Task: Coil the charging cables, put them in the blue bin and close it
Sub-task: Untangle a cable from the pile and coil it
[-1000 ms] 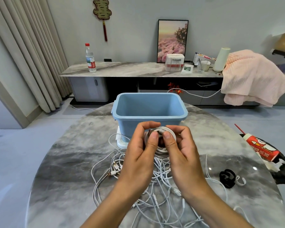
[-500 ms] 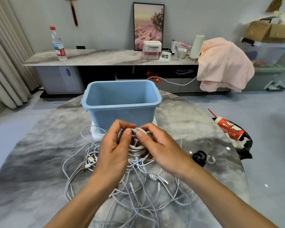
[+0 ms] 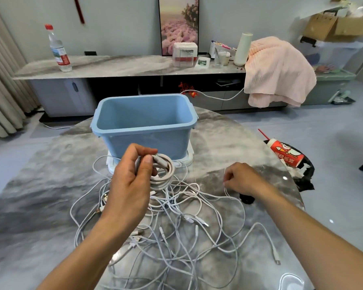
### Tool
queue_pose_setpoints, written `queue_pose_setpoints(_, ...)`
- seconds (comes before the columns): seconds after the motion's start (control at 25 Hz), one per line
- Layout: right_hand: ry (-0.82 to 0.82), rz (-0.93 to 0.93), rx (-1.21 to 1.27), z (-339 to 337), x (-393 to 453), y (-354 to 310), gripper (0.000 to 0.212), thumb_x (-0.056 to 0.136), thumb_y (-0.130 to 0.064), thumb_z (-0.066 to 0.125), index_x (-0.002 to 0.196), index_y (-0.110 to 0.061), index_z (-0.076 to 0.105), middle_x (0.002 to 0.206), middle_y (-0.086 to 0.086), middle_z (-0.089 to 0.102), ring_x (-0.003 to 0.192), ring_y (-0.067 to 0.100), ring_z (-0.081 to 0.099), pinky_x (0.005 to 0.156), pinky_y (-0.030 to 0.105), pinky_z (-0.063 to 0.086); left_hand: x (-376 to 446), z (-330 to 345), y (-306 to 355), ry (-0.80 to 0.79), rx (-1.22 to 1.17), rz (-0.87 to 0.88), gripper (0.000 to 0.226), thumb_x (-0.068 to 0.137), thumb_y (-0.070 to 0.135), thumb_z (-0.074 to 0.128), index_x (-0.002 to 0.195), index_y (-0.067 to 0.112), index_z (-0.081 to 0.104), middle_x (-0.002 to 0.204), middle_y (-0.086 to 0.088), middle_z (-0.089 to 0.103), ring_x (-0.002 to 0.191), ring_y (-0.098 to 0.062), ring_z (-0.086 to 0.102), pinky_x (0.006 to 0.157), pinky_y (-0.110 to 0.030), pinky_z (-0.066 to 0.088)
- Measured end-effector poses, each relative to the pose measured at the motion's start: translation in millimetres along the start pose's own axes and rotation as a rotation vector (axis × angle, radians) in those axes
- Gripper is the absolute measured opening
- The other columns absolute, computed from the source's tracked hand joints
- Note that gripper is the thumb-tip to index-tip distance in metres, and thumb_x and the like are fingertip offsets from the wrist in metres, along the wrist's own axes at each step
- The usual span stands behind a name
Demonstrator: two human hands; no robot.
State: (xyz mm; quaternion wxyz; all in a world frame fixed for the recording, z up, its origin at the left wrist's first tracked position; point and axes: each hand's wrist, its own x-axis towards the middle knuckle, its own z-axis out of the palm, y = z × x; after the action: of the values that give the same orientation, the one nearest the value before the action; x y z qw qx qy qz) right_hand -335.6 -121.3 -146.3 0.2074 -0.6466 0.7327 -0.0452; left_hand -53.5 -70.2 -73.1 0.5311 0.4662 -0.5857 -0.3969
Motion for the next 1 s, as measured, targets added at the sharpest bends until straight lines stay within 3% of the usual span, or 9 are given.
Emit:
queue_pose_setpoints(0.08,-0.083,-0.109,-0.028,10.3,1.6,-8.4,0.010,0.073,-0.017,0.073,0.072,-0.027,0.070,0.082,-0.009,0.072,0.078,0.010,0.066,0.073,0.026,0.055,0.8,-2.2,0.6,0.004,-0.011,-0.007,0.023,0.102,0.012,0.045,0.093,0.028,0.059,0.079,0.009,0.070,0.071,-0.007,0.055,0.066,-0.018,0.045)
queue_pose_setpoints(0.2,-0.203,-0.260,-0.130,21.2,-0.2,-16.7,0.016,0.078,-0.018,0.070,0.094,-0.017,0.073,0.092,-0.003,0.071,0.080,0.011,0.060,0.070,0.021,0.046,1.5,-5.5,4.0,0.019,-0.031,-0.011,0.022,0.102,0.012,0.045,0.093,0.026,0.059,0.072,0.014,0.068,0.068,-0.005,0.053,0.063,-0.015,0.043)
queue_pose_setpoints(0.4,-0.194,-0.316,-0.186,21.8,-1.5,-18.3,0.009,0.075,-0.013,0.066,0.070,-0.020,0.067,0.073,-0.007,0.064,0.067,0.010,0.056,0.056,0.016,0.039,4.5,-7.9,7.3,0.034,-0.068,-0.032,0.022,0.102,0.012,0.046,0.093,0.026,0.060,0.075,0.010,0.069,0.068,-0.004,0.055,0.064,-0.015,0.044)
queue_pose_setpoints(0.52,-0.060,-0.320,-0.104,-11.7,-7.8,-34.7,0.018,0.067,-0.020,0.067,0.057,-0.023,0.052,0.059,-0.010,0.055,0.059,0.011,0.051,0.056,0.025,0.041,5.2,-10.3,8.4,0.043,-0.073,-0.041,0.022,0.102,0.011,0.046,0.093,0.026,0.059,0.077,0.010,0.068,0.070,-0.004,0.056,0.066,-0.017,0.046)
queue_pose_setpoints(0.64,0.183,-0.421,-0.051,-64.6,-32.1,-69.8,0.020,0.069,-0.017,0.074,0.060,-0.026,0.058,0.057,-0.010,0.057,0.057,0.008,0.052,0.056,0.022,0.041,9.8,-17.1,9.3,0.094,-0.066,-0.048,0.023,0.102,0.012,0.045,0.093,0.029,0.058,0.073,0.016,0.064,0.071,-0.005,0.055,0.069,-0.021,0.044)
queue_pose_setpoints(0.76,0.283,-0.640,0.347,-113.9,-87.8,-101.4,0.019,0.069,-0.013,0.081,0.064,-0.024,0.067,0.055,-0.007,0.057,0.050,0.008,0.047,0.051,0.017,0.038,16.0,-22.6,9.4,0.133,-0.071,-0.056,0.021,0.103,0.012,0.044,0.094,0.026,0.057,0.075,0.019,0.064,0.072,-0.003,0.057,0.072,-0.022,0.044)
queue_pose_setpoints(0.88,0.098,-0.927,0.548,-139.1,-115.2,-101.7,0.011,0.068,-0.018,0.079,0.069,-0.023,0.069,0.057,-0.007,0.054,0.050,0.015,0.046,0.049,0.017,0.036,17.6,-22.9,9.3,0.142,-0.054,-0.056,0.020,0.103,0.014,0.045,0.095,0.027,0.056,0.077,0.019,0.064,0.074,-0.003,0.058,0.074,-0.025,0.045)
queue_pose_setpoints(1.0,-0.205,-0.970,0.644,-141.2,-111.3,-88.2,0.021,0.070,-0.032,0.082,0.070,-0.019,0.065,0.059,-0.003,0.049,0.048,0.024,0.041,0.047,0.023,0.030,16.0,-22.5,9.3,0.131,-0.008,-0.028,0.021,0.103,0.015,0.045,0.095,0.030,0.056,0.082,0.016,0.065,0.078,-0.005,0.058,0.076,-0.027,0.046)
